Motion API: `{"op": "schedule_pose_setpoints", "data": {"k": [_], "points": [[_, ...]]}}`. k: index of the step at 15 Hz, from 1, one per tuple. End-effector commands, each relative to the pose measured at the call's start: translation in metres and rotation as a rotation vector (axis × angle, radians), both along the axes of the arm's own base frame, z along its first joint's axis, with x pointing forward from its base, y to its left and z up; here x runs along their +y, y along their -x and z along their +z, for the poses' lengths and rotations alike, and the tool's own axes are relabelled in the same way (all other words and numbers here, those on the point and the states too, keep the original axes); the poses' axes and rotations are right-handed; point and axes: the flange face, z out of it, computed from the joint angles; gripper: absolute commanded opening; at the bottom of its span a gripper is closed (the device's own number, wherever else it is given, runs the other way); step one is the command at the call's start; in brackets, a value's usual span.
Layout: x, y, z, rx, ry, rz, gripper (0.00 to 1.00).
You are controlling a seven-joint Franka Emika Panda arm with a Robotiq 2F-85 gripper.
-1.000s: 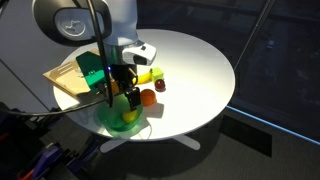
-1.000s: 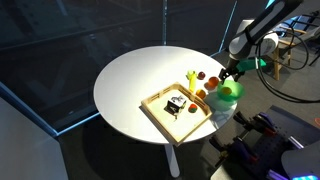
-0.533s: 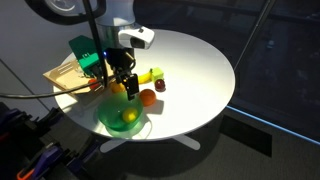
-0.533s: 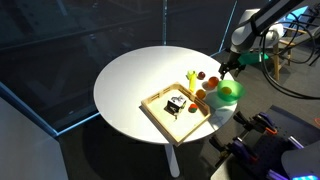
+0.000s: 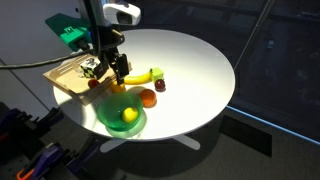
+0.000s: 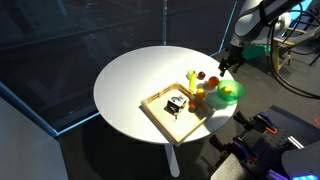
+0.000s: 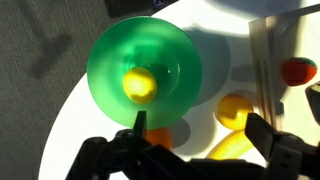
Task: Put the toy lemon in the bowl
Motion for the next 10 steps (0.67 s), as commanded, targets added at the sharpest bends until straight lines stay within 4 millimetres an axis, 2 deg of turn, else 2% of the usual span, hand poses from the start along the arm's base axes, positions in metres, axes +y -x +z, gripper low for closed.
{"op": "schedule_pose_setpoints", "data": {"k": [1,10], "points": [[0.020,0.013,0.023,-0.028,0.008,0.093,1.00],[0.064,0.046,0.062,-0.083,0.038,0.232,1.00]]}}
